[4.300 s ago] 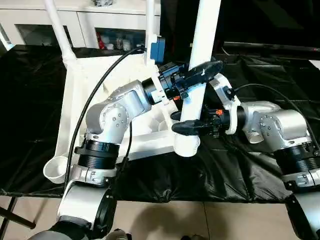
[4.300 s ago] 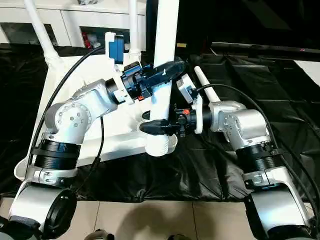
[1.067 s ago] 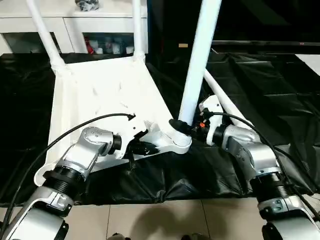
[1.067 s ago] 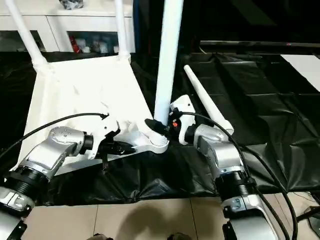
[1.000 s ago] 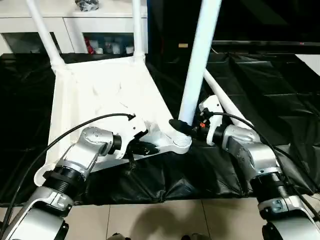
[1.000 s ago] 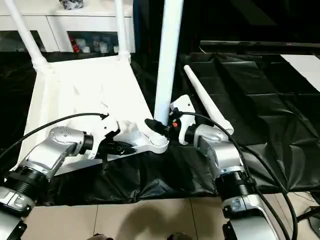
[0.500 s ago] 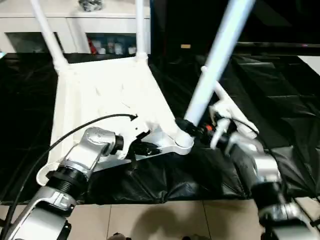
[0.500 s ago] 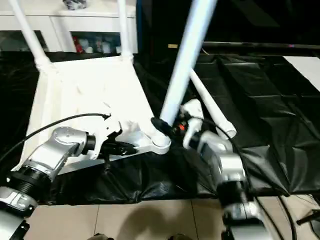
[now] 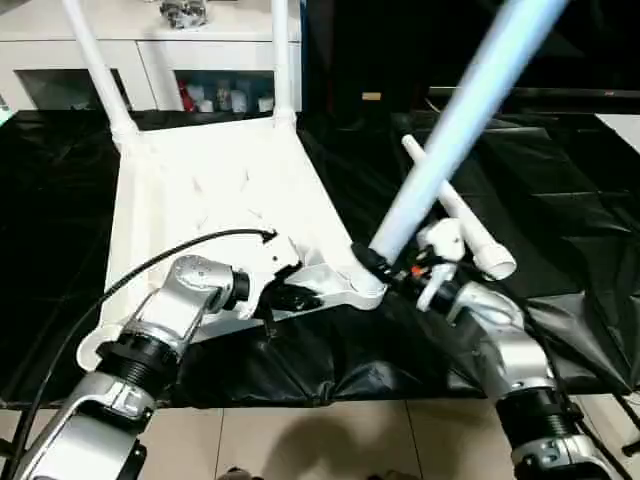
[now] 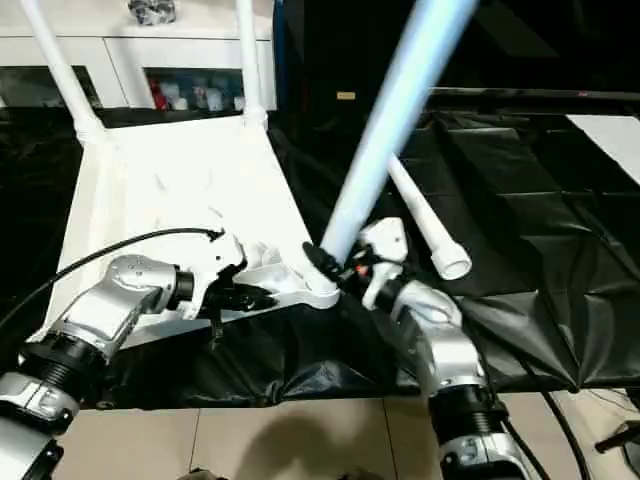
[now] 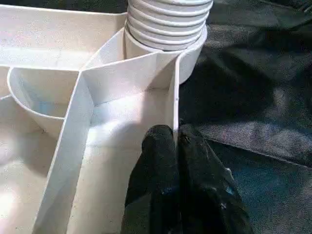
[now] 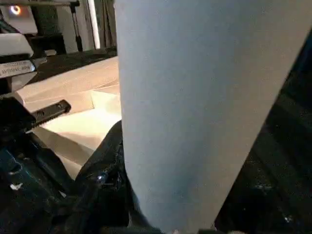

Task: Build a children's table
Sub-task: Insert table leg to table base

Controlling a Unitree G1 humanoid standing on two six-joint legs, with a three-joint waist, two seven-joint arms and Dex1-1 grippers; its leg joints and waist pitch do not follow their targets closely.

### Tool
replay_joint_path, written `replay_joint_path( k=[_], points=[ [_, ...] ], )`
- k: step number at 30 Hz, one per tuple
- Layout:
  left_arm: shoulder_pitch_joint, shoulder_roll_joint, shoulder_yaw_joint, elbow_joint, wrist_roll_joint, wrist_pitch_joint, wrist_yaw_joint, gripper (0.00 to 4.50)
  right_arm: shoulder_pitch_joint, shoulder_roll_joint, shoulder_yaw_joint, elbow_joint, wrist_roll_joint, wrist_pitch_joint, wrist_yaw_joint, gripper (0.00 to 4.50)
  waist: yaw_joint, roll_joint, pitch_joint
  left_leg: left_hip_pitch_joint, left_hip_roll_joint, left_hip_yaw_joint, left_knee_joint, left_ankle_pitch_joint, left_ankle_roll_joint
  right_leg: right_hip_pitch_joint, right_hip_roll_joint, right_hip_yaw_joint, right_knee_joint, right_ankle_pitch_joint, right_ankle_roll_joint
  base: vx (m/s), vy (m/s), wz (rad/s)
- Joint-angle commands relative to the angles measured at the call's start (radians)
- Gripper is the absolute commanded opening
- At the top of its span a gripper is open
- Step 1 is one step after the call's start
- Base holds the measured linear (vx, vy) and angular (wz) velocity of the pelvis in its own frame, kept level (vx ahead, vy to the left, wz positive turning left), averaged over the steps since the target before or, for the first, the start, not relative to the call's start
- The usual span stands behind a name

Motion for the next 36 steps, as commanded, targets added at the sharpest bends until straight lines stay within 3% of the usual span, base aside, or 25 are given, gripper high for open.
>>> replay_joint_path(
  k=[1,3,6,7,9,12,19,23,29,31,36],
  points=[
    [-0.012,0.0,0.008,-0.002,0.002,-0.006,-0.003,0.0,0.023,-0.013,0.022,0.035,-0.039,0.041,-0.016,1.89,-0.007,0.001,-0.061,0.02,0.008,-0.012,-0.085,-0.447,-0.014,0.03,-0.037,0.025,-0.108,-0.562,-0.117,0.0,0.0,0.0],
    [-0.01,0.0,0.007,-0.003,0.004,-0.008,-0.006,0.0,0.017,-0.015,0.03,0.041,-0.044,0.047,-0.009,1.89,-0.007,0.003,-0.061,0.02,0.008,-0.013,-0.085,-0.45,-0.014,0.029,-0.038,0.025,-0.109,-0.574,-0.111,0.0,0.0,0.0],
    [-0.004,0.006,0.002,-0.014,0.004,-0.01,-0.021,0.0,-0.025,-0.022,0.057,0.073,-0.046,0.096,0.039,1.89,-0.009,-0.006,-0.06,0.018,0.009,-0.013,-0.086,-0.449,-0.01,0.028,-0.037,0.024,-0.109,-0.579,-0.109,0.0,0.0,0.0],
    [-0.003,0.007,0.001,-0.016,0.004,-0.01,-0.023,0.0,-0.032,-0.022,0.059,0.08,-0.045,0.101,0.048,1.89,-0.009,-0.002,-0.061,0.019,0.009,-0.014,-0.086,-0.451,-0.012,0.028,-0.039,0.025,-0.109,-0.583,-0.109,0.0,0.0,0.0],
    [-0.004,0.013,-0.007,-0.019,0.006,-0.019,-0.046,0.0,-0.064,-0.023,0.068,0.113,-0.036,0.114,0.093,1.89,-0.01,-0.011,-0.061,0.018,0.009,-0.014,-0.085,-0.452,-0.011,0.027,-0.04,0.024,-0.11,-0.595,-0.105,0.0,0.0,0.0],
    [-0.005,0.021,-0.015,-0.026,0.005,-0.027,-0.071,0.0,-0.085,-0.031,0.076,0.135,-0.03,0.124,0.135,1.89,-0.01,-0.007,-0.061,0.021,0.01,-0.015,-0.086,-0.452,-0.012,0.024,-0.041,0.026,-0.111,-0.594,-0.105,0.0,0.0,0.0],
    [-0.026,0.055,-0.045,-0.028,0.01,-0.061,-0.16,0.0,-0.092,-0.077,0.116,0.136,-0.007,0.148,0.29,1.89,0.001,-0.001,-0.07,0.015,0.015,-0.008,-0.093,-0.376,0.001,0.04,-0.037,0.033,-0.09,-0.382,-0.18,0.0,0.0,0.0],
    [-0.04,0.071,-0.052,-0.023,0.003,-0.081,-0.219,0.0,-0.076,-0.091,0.127,0.118,-0.001,0.154,0.354,1.89,0.004,0.003,-0.071,0.017,0.016,-0.006,-0.094,-0.372,0.0,0.043,-0.036,0.033,-0.084,-0.332,-0.209,0.0,0.0,0.0],
    [-0.074,0.102,-0.071,0.026,0.009,-0.128,-0.345,0.0,-0.039,-0.114,0.171,0.069,0.007,0.148,0.461,1.89,0.015,0.007,-0.065,0.026,0.019,-0.007,-0.099,-0.43,-0.014,0.038,-0.037,0.032,-0.092,-0.407,-0.194,0.0,0.0,0.0],
    [-0.087,0.123,-0.088,0.043,0.022,-0.132,-0.388,0.0,-0.023,-0.116,0.201,0.051,0.001,0.144,0.486,1.89,0.018,0.006,-0.06,0.031,0.019,-0.01,-0.102,-0.477,-0.024,0.035,-0.039,0.032,-0.1,-0.472,-0.177,0.0,0.0,0.0],
    [-0.099,0.123,-0.085,0.064,0.032,-0.135,-0.377,0.0,-0.017,-0.108,0.209,0.052,-0.011,0.132,0.491,1.89,0.016,0.006,-0.059,0.035,0.02,-0.016,-0.104,-0.506,-0.039,0.032,-0.043,0.032,-0.106,-0.519,-0.162,0.0,0.0,0.0]
  ],
)
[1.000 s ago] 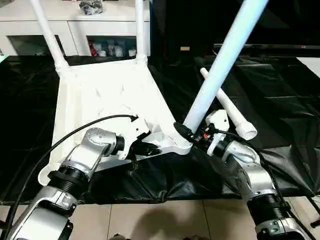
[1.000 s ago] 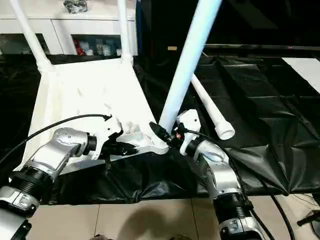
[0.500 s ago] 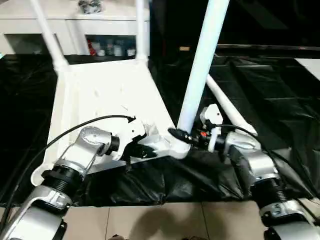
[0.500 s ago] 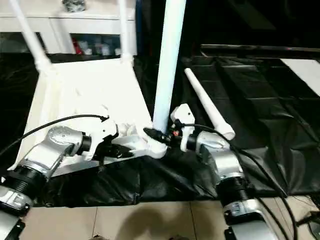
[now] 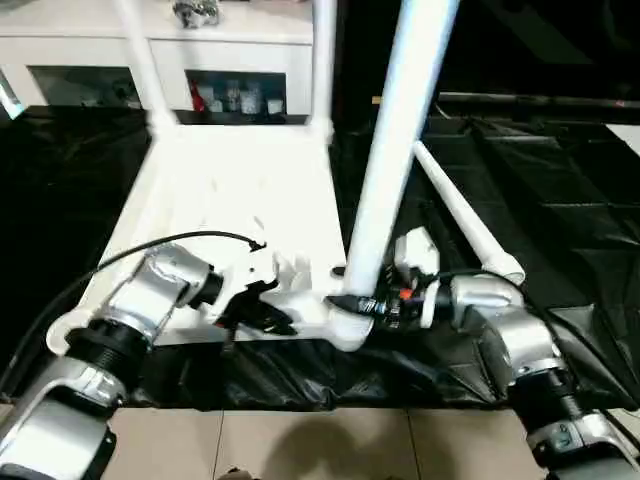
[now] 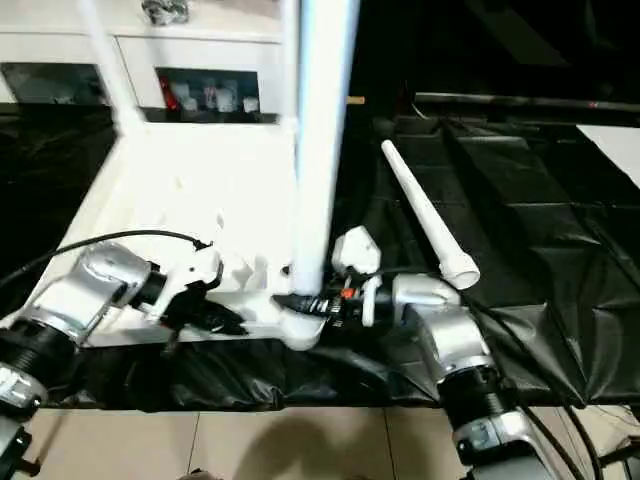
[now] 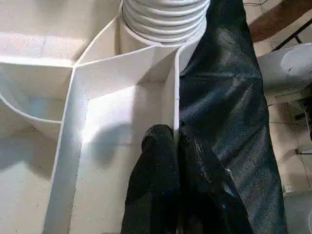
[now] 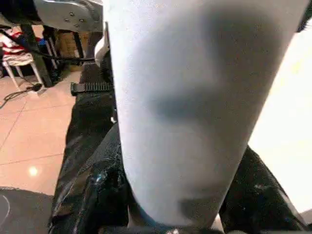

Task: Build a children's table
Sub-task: Insert table leg to table base

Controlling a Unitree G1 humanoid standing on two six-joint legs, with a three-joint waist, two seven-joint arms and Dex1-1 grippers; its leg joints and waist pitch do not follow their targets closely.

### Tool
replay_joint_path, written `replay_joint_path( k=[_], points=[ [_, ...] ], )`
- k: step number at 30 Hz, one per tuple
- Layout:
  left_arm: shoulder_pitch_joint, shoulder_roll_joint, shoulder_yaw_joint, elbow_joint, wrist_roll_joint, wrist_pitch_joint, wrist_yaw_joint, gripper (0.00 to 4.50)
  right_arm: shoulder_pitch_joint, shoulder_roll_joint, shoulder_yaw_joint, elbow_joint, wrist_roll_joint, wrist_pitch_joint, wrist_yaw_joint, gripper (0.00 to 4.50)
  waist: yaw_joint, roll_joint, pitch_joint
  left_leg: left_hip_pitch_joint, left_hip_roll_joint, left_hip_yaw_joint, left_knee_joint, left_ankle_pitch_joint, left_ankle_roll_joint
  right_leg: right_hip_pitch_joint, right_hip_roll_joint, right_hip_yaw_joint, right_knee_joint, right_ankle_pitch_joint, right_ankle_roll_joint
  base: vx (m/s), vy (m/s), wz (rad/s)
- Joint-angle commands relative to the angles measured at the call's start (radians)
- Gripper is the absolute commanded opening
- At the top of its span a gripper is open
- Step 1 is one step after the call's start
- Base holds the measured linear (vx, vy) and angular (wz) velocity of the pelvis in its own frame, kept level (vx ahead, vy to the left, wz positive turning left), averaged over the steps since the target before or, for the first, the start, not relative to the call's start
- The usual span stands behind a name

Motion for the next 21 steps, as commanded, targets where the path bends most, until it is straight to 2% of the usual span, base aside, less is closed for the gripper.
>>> replay_joint_path(
  k=[1,4,5,7,9,12,13,14,15,16,17,18,19,20,21],
  points=[
    [-0.043,-0.008,-0.002,-0.005,0.003,-0.013,-0.022,0.0,0.046,0.003,0.063,0.057,-0.046,0.035,0.022,1.89,-0.009,0.014,-0.054,0.027,0.021,-0.014,-0.09,-0.504,-0.037,0.02,-0.045,0.033,-0.093,-0.518,-0.163,0.0,0.0,0.0],
    [-0.055,-0.023,0.02,0.005,-0.007,0.005,0.001,0.0,0.03,0.017,0.044,0.081,-0.049,0.027,-0.004,1.89,-0.01,0.011,-0.053,0.024,0.021,-0.014,-0.09,-0.497,-0.034,0.02,-0.046,0.034,-0.093,-0.52,-0.163,0.0,0.0,0.0],
    [-0.058,-0.025,0.022,0.01,-0.007,0.003,0.002,0.0,0.028,0.017,0.041,0.082,-0.046,0.028,-0.005,1.89,-0.01,0.012,-0.052,0.026,0.02,-0.014,-0.09,-0.5,-0.032,0.018,-0.046,0.033,-0.095,-0.536,-0.159,0.0,0.0,0.0],
    [-0.072,-0.044,0.049,0.029,-0.005,0.017,0.072,0.0,-0.007,0.034,0.002,0.124,-0.037,0.012,-0.063,1.89,-0.013,0.012,-0.051,0.027,0.019,-0.015,-0.087,-0.511,-0.036,0.015,-0.048,0.03,-0.097,-0.575,-0.15,0.0,0.0,0.0],
    [-0.079,-0.062,0.074,0.038,-0.007,0.032,0.134,0.0,-0.033,0.049,-0.025,0.163,-0.048,-0.021,-0.134,1.89,-0.014,0.011,-0.048,0.032,0.017,-0.019,-0.085,-0.526,-0.041,0.01,-0.049,0.024,-0.106,-0.631,-0.127,0.0,0.0,0.0],
    [-0.087,-0.094,0.116,0.031,-0.003,0.074,0.262,0.0,-0.081,0.077,-0.075,0.245,-0.067,-0.057,-0.287,1.89,-0.029,0.006,-0.049,0.025,0.017,-0.024,-0.086,-0.524,-0.047,0.015,-0.052,0.014,-0.112,-0.666,-0.101,0.0,0.0,0.0],
    [-0.086,-0.105,0.128,0.019,-0.004,0.094,0.298,0.0,-0.096,0.084,-0.088,0.275,-0.076,-0.074,-0.334,1.89,-0.038,0.007,-0.049,0.018,0.016,-0.027,-0.088,-0.527,-0.046,0.021,-0.051,0.009,-0.11,-0.661,-0.099,0.0,0.0,0.0],
    [-0.082,-0.117,0.141,0.003,-0.007,0.116,0.333,0.0,-0.107,0.09,-0.098,0.298,-0.081,-0.08,-0.37,1.89,-0.04,0.01,-0.048,0.018,0.015,-0.029,-0.089,-0.531,-0.043,0.021,-0.051,0.007,-0.113,-0.659,-0.098,0.0,0.0,0.0],
    [-0.076,-0.14,0.16,-0.022,-0.01,0.149,0.387,0.0,-0.123,0.097,-0.106,0.333,-0.094,-0.087,-0.431,1.89,-0.046,0.012,-0.052,0.012,0.017,-0.031,-0.092,-0.525,-0.041,0.03,-0.052,0.005,-0.11,-0.623,-0.105,0.0,0.0,0.0],
    [-0.071,-0.16,0.175,-0.043,-0.011,0.177,0.433,0.0,-0.136,0.102,-0.111,0.362,-0.107,-0.092,-0.482,1.89,-0.051,0.004,-0.055,0.006,0.02,-0.032,-0.094,-0.513,-0.042,0.034,-0.053,0.006,-0.104,-0.59,-0.115,0.0,0.0,0.0],
    [-0.071,-0.163,0.178,-0.046,-0.012,0.181,0.44,0.0,-0.138,0.103,-0.111,0.366,-0.109,-0.093,-0.49,1.89,-0.056,0.008,-0.054,0.006,0.018,-0.03,-0.095,-0.506,-0.041,0.031,-0.05,0.006,-0.101,-0.551,-0.135,0.0,0.0,0.0],
    [-0.065,-0.195,0.196,-0.069,-0.009,0.215,0.508,0.0,-0.153,0.113,-0.122,0.401,-0.117,-0.096,-0.544,1.89,-0.06,0.002,-0.056,0.012,0.017,-0.023,-0.089,-0.498,-0.032,0.025,-0.051,0.011,-0.103,-0.525,-0.153,0.0,0.0,0.0],
    [-0.059,-0.218,0.202,-0.089,-0.006,0.234,0.545,0.0,-0.164,0.121,-0.133,0.424,-0.115,-0.09,-0.577,1.89,-0.062,-0.001,-0.058,0.007,0.016,-0.02,-0.086,-0.463,-0.022,0.029,-0.052,0.015,-0.097,-0.49,-0.173,0.0,0.0,0.0],
    [-0.055,-0.231,0.205,-0.099,-0.004,0.244,0.565,0.0,-0.17,0.125,-0.139,0.438,-0.115,-0.086,-0.595,1.88,-0.061,-0.001,-0.058,0.006,0.015,-0.017,-0.085,-0.445,-0.014,0.028,-0.05,0.016,-0.099,-0.475,-0.177,0.0,0.0,0.0],
    [-0.039,-0.253,0.197,-0.13,-0.004,0.255,0.574,0.0,-0.183,0.136,-0.148,0.468,-0.116,-0.088,-0.623,1.88,-0.062,-0.004,-0.061,-0.003,0.013,-0.013,-0.084,-0.403,0.0,0.035,-0.05,0.019,-0.093,-0.434,-0.188,0.0,0.0,0.0]
  ],
)
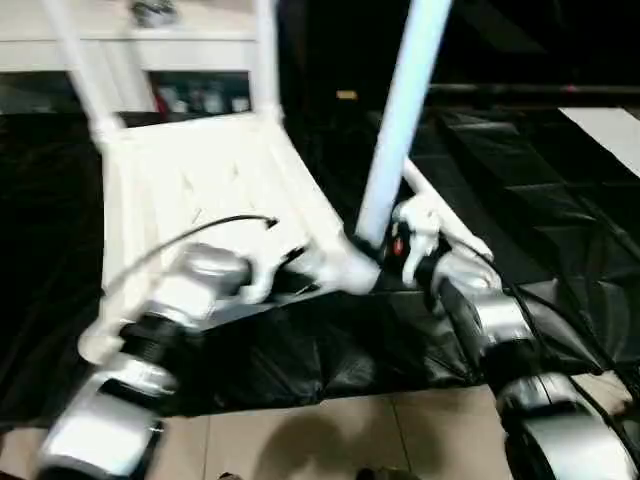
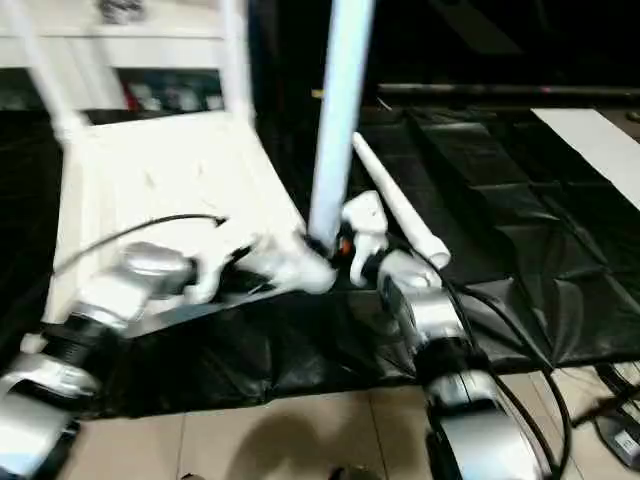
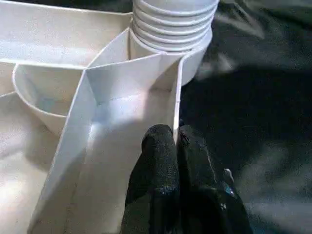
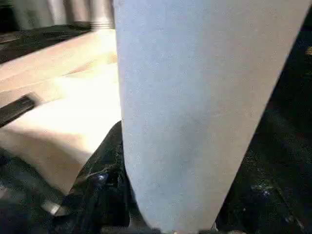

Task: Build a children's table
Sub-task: Insert table leg to table base

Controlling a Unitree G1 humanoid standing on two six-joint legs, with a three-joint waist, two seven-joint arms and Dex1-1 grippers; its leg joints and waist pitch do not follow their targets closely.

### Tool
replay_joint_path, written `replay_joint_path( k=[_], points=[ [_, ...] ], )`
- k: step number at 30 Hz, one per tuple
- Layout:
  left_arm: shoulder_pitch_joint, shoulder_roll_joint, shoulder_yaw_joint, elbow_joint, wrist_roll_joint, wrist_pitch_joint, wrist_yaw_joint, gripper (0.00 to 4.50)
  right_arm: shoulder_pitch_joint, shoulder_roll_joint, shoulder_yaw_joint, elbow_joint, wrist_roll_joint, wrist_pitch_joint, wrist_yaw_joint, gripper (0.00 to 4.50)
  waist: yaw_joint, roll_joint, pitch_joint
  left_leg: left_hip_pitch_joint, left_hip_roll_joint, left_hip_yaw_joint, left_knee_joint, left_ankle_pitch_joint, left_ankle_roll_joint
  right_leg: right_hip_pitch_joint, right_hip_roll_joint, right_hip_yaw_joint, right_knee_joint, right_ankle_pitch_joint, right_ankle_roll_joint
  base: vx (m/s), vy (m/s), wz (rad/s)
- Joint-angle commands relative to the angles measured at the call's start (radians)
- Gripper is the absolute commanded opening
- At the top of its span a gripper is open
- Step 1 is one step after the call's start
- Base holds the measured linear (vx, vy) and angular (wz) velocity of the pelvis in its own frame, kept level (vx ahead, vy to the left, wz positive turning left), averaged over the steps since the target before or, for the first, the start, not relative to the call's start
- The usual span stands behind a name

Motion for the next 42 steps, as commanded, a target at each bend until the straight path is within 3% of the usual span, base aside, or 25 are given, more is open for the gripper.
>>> replay_joint_path(
  k=[1,2,3,7,9,15,17,18,20,21,25,26,32,35,39,42],
  points=[
    [-0.014,-0.021,0.053,-0.111,-0.032,-0.004,0.028,0.0,0.022,0.013,0.002,0.105,-0.037,0.043,-0.053,1.88,0.008,0.002,-0.069,0.002,0.015,-0.008,-0.084,-0.383,0.003,0.046,-0.048,0.033,-0.072,-0.42,-0.185,0.05,-0.02,-0.01],
    [-0.006,-0.028,0.044,-0.119,-0.036,-0.005,0.017,0.0,0.015,0.02,-0.002,0.118,-0.033,0.048,-0.057,1.88,0.008,0.001,-0.073,0.002,0.013,-0.003,-0.08,-0.348,0.017,0.046,-0.047,0.034,-0.07,-0.382,-0.193,0.05,-0.02,-0.01],
    [0.002,-0.029,0.029,-0.123,-0.037,-0.015,-0.006,0.0,0.005,0.029,-0.003,0.135,-0.033,0.045,-0.061,1.88,0.005,-0.005,-0.074,-0.006,0.012,-0.001,-0.079,-0.306,0.031,0.053,-0.045,0.033,-0.065,-0.341,-0.202,0.052,-0.031,-0.01],
    [0.009,-0.016,0.012,-0.135,-0.028,-0.008,-0.021,0.0,-0.018,0.042,-0.001,0.174,-0.04,0.035,-0.068,1.88,0.007,0.003,-0.077,-0.002,0.016,0.003,-0.077,-0.236,0.048,0.055,-0.044,0.03,-0.056,-0.262,-0.233,0.0,0.0,0.0],
    [0.011,-0.002,-0.003,-0.138,-0.022,-0.013,-0.044,0.0,-0.03,0.048,-0.004,0.187,-0.034,0.046,-0.059,1.88,0.007,0.002,-0.076,0.0,0.018,0.003,-0.077,-0.237,0.048,0.056,-0.043,0.03,-0.055,-0.253,-0.241,0.0,0.0,0.0],
    [0.026,0.038,-0.042,-0.162,-0.01,-0.007,-0.096,0.0,-0.057,0.056,-0.009,0.216,-0.041,0.029,-0.045,1.88,0.001,0.006,-0.069,0.005,0.02,-0.001,-0.084,-0.314,0.013,0.052,-0.042,0.028,-0.063,-0.357,-0.215,0.0,0.0,0.0],
    [0.028,0.046,-0.049,-0.164,-0.008,-0.007,-0.107,0.0,-0.063,0.056,-0.009,0.227,-0.046,0.014,-0.046,2.58,0.001,0.006,-0.07,0.009,0.02,-0.001,-0.083,-0.329,0.008,0.05,-0.042,0.029,-0.064,-0.363,-0.214,0.0,0.0,0.0],
    [0.028,0.047,-0.05,-0.164,-0.007,-0.007,-0.109,0.0,-0.065,0.056,-0.01,0.229,-0.044,0.012,-0.044,2.58,0.0,0.006,-0.069,0.011,0.02,-0.001,-0.084,-0.335,0.006,0.048,-0.043,0.029,-0.064,-0.364,-0.215,0.0,0.0,0.0],
    [0.028,0.052,-0.054,-0.161,-0.007,-0.009,-0.118,0.0,-0.07,0.057,-0.015,0.234,-0.04,0.008,-0.035,2.7,0.007,0.009,-0.073,0.018,0.021,0.003,-0.081,-0.326,0.005,0.044,-0.043,0.032,-0.065,-0.33,-0.237,0.0,0.0,0.0],
    [0.028,0.057,-0.057,-0.157,-0.007,-0.013,-0.126,0.0,-0.073,0.056,-0.016,0.235,-0.039,0.006,-0.027,2.86,0.008,0.008,-0.072,0.012,0.022,0.002,-0.083,-0.314,0.007,0.05,-0.041,0.031,-0.057,-0.299,-0.241,0.0,0.0,0.0],
    [0.027,0.068,-0.065,-0.147,-0.013,-0.026,-0.142,0.0,-0.081,0.052,-0.017,0.239,-0.04,-0.013,-0.004,3.11,0.013,0.01,-0.073,0.012,0.02,0.003,-0.083,-0.307,0.012,0.051,-0.042,0.031,-0.055,-0.288,-0.242,0.0,0.0,0.0],
    [0.027,0.07,-0.066,-0.144,-0.013,-0.029,-0.146,0.0,-0.081,0.051,-0.017,0.238,-0.04,-0.017,0.001,3.39,0.013,0.009,-0.073,0.011,0.02,0.003,-0.082,-0.304,0.013,0.052,-0.042,0.032,-0.055,-0.286,-0.243,0.0,0.0,0.0],
    [0.022,0.095,-0.069,-0.122,-0.005,-0.078,-0.198,0.0,-0.085,0.016,-0.019,0.211,-0.031,-0.041,0.108,3.94,0.022,0.013,-0.076,0.011,0.022,0.005,-0.08,-0.27,0.024,0.054,-0.041,0.033,-0.048,-0.228,-0.258,0.0,0.0,0.0],
    [0.021,0.114,-0.076,-0.11,-0.01,-0.114,-0.247,0.0,-0.066,-0.013,-0.006,0.161,-0.016,-0.048,0.224,3.94,0.026,0.015,-0.077,0.012,0.022,0.006,-0.078,-0.254,0.034,0.055,-0.04,0.033,-0.044,-0.185,-0.273,0.0,0.0,0.0],
    [0.024,0.136,-0.086,-0.094,-0.023,-0.174,-0.327,0.0,-0.024,-0.062,0.035,0.081,-0.005,-0.039,0.397,3.94,0.052,0.017,-0.078,0.015,0.026,0.01,-0.077,-0.226,0.055,0.056,-0.037,0.031,-0.039,-0.147,-0.282,0.0,0.0,0.0],
    [0.029,0.157,-0.1,-0.08,-0.031,-0.219,-0.398,0.0,0.011,-0.107,0.087,0.025,-0.016,-0.034,0.52,3.94,0.068,0.017,-0.077,0.018,0.027,0.012,-0.077,-0.25,0.049,0.056,-0.039,0.032,-0.043,-0.192,-0.269,0.0,0.0,0.0]
  ],
)
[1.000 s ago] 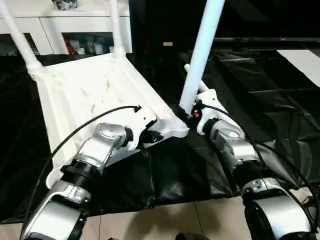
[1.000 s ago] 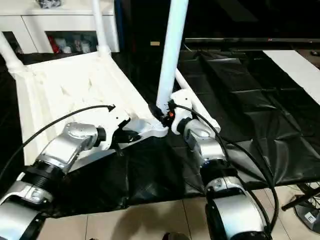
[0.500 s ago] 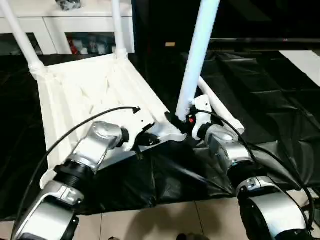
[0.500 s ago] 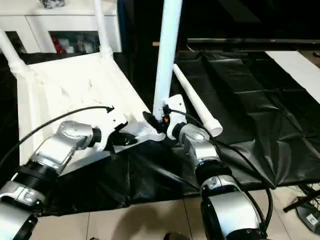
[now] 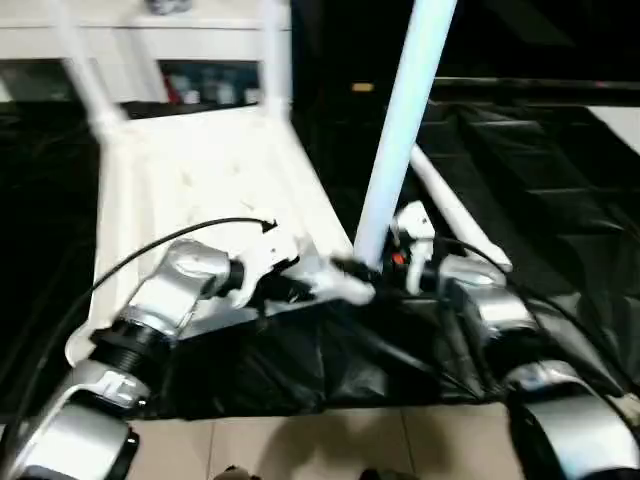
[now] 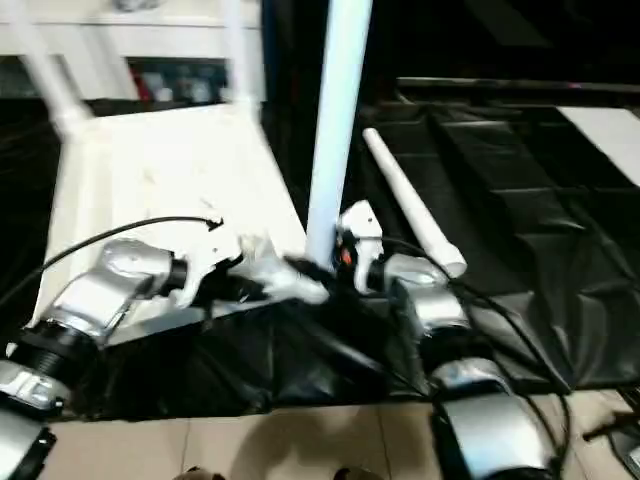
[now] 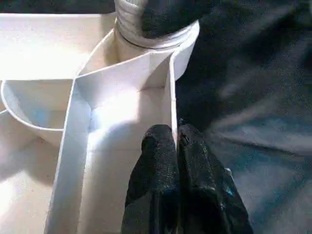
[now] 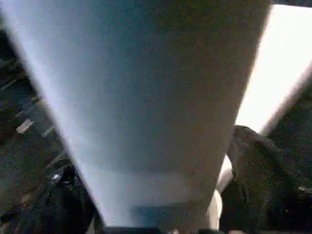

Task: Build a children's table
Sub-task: Insert table leg to table base, then rotate leg to tighten

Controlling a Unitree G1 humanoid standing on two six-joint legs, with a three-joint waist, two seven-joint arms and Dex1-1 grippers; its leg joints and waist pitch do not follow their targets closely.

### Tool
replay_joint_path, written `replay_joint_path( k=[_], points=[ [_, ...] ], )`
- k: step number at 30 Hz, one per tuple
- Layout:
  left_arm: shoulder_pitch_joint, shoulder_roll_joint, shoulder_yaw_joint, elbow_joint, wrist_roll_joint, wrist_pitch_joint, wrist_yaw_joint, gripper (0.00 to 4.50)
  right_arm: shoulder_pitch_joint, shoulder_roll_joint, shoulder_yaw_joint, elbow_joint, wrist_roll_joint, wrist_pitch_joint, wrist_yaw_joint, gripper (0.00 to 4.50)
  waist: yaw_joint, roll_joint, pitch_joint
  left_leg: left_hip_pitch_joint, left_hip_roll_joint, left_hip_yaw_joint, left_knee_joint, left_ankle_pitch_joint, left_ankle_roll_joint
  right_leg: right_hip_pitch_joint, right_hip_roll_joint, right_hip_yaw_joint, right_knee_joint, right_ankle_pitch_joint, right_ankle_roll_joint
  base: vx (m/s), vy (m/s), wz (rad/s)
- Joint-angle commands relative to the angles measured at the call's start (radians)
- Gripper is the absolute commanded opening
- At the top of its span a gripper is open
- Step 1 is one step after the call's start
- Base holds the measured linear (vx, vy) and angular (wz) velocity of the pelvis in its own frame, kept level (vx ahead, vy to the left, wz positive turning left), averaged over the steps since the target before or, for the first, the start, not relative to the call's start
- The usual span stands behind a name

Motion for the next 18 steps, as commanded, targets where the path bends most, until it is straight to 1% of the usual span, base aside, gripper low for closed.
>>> replay_joint_path(
  k=[1,2,4,6,7,8,9,10,12,14,15,16,17,18],
  points=[
    [-0.009,-0.002,-0.035,0.002,-0.017,-0.066,-0.079,0.0,0.018,-0.029,0.029,-0.042,-0.009,0.017,0.092,3.94,-0.001,0.016,-0.077,0.019,0.023,0.009,-0.067,-0.254,0.05,0.059,-0.041,0.043,-0.047,-0.21,-0.255,0.0,0.0,0.0],
    [-0.009,-0.002,-0.035,0.003,-0.017,-0.066,-0.08,0.0,0.018,-0.029,0.03,-0.042,-0.009,0.017,0.092,3.94,0.0,0.015,-0.076,0.019,0.022,0.009,-0.067,-0.26,0.048,0.059,-0.04,0.042,-0.049,-0.218,-0.252,0.0,0.0,0.0],
    [-0.011,0.004,-0.044,0.018,-0.006,-0.095,-0.097,0.0,0.024,-0.043,0.045,-0.052,-0.018,0.016,0.131,3.94,0.003,0.015,-0.075,0.021,0.024,0.006,-0.07,-0.287,0.03,0.058,-0.043,0.043,-0.051,-0.254,-0.244,0.0,0.0,0.0],
    [-0.016,0.008,-0.05,0.033,-0.002,-0.118,-0.122,0.0,0.032,-0.061,0.071,-0.07,-0.034,0.023,0.18,3.94,0.003,0.013,-0.075,0.021,0.023,0.006,-0.07,-0.294,0.026,0.058,-0.043,0.043,-0.053,-0.264,-0.241,0.0,0.0,0.0],
    [-0.018,0.009,-0.052,0.038,-0.002,-0.124,-0.13,0.0,0.035,-0.066,0.076,-0.078,-0.038,0.027,0.194,3.94,0.004,0.012,-0.074,0.019,0.023,0.006,-0.071,-0.294,0.027,0.059,-0.043,0.043,-0.053,-0.27,-0.236,0.0,0.0,0.0],
    [-0.02,0.01,-0.054,0.043,0.0,-0.13,-0.134,0.0,0.035,-0.067,0.078,-0.082,-0.039,0.031,0.201,3.94,0.005,0.014,-0.075,0.019,0.023,0.005,-0.071,-0.29,0.026,0.061,-0.044,0.043,-0.052,-0.268,-0.235,0.0,0.0,0.0],
    [-0.022,0.011,-0.055,0.046,0.002,-0.133,-0.136,0.0,0.035,-0.067,0.078,-0.084,-0.039,0.034,0.203,3.94,0.004,0.012,-0.076,0.018,0.022,0.005,-0.07,-0.282,0.028,0.061,-0.044,0.043,-0.052,-0.263,-0.233,0.0,0.0,0.0],
    [-0.023,0.011,-0.055,0.051,0.004,-0.141,-0.142,0.0,0.037,-0.068,0.079,-0.09,-0.035,0.041,0.208,3.67,0.004,0.012,-0.076,0.018,0.023,0.005,-0.07,-0.281,0.028,0.061,-0.045,0.044,-0.051,-0.263,-0.234,0.0,0.0,0.0],
    [-0.028,0.011,-0.055,0.063,0.008,-0.154,-0.151,0.0,0.04,-0.07,0.085,-0.104,-0.029,0.05,0.219,3.67,0.005,0.011,-0.075,0.017,0.022,0.004,-0.07,-0.279,0.028,0.061,-0.044,0.043,-0.053,-0.277,-0.231,0.0,0.0,0.0],
    [-0.03,0.011,-0.056,0.067,0.009,-0.16,-0.157,0.0,0.041,-0.071,0.087,-0.11,-0.025,0.053,0.224,3.42,0.006,0.012,-0.077,0.018,0.023,0.004,-0.07,-0.272,0.027,0.061,-0.045,0.043,-0.051,-0.268,-0.232,0.0,0.0,0.0],
    [-0.033,0.012,-0.057,0.076,0.01,-0.17,-0.164,0.0,0.043,-0.072,0.089,-0.117,-0.022,0.057,0.231,3.42,0.006,0.013,-0.078,0.018,0.024,0.004,-0.069,-0.265,0.028,0.061,-0.045,0.043,-0.049,-0.254,-0.236,0.0,0.0,0.0],
    [-0.034,0.012,-0.057,0.079,0.011,-0.173,-0.166,0.0,0.044,-0.072,0.089,-0.119,-0.02,0.06,0.235,3.24,0.006,0.012,-0.078,0.017,0.022,0.004,-0.069,-0.261,0.03,0.061,-0.044,0.043,-0.049,-0.248,-0.236,0.0,0.0,0.0],
    [-0.035,0.012,-0.058,0.083,0.012,-0.178,-0.171,0.0,0.045,-0.073,0.09,-0.121,-0.019,0.062,0.242,3.24,0.006,0.013,-0.078,0.017,0.023,0.004,-0.07,-0.259,0.03,0.061,-0.043,0.042,-0.048,-0.24,-0.239,0.0,0.0,0.0],
    [-0.036,0.013,-0.058,0.088,0.013,-0.184,-0.175,0.0,0.048,-0.073,0.092,-0.125,-0.02,0.064,0.247,3.14,0.007,0.014,-0.078,0.018,0.023,0.004,-0.069,-0.259,0.032,0.061,-0.044,0.042,-0.048,-0.235,-0.242,0.0,0.0,0.0]
  ],
)
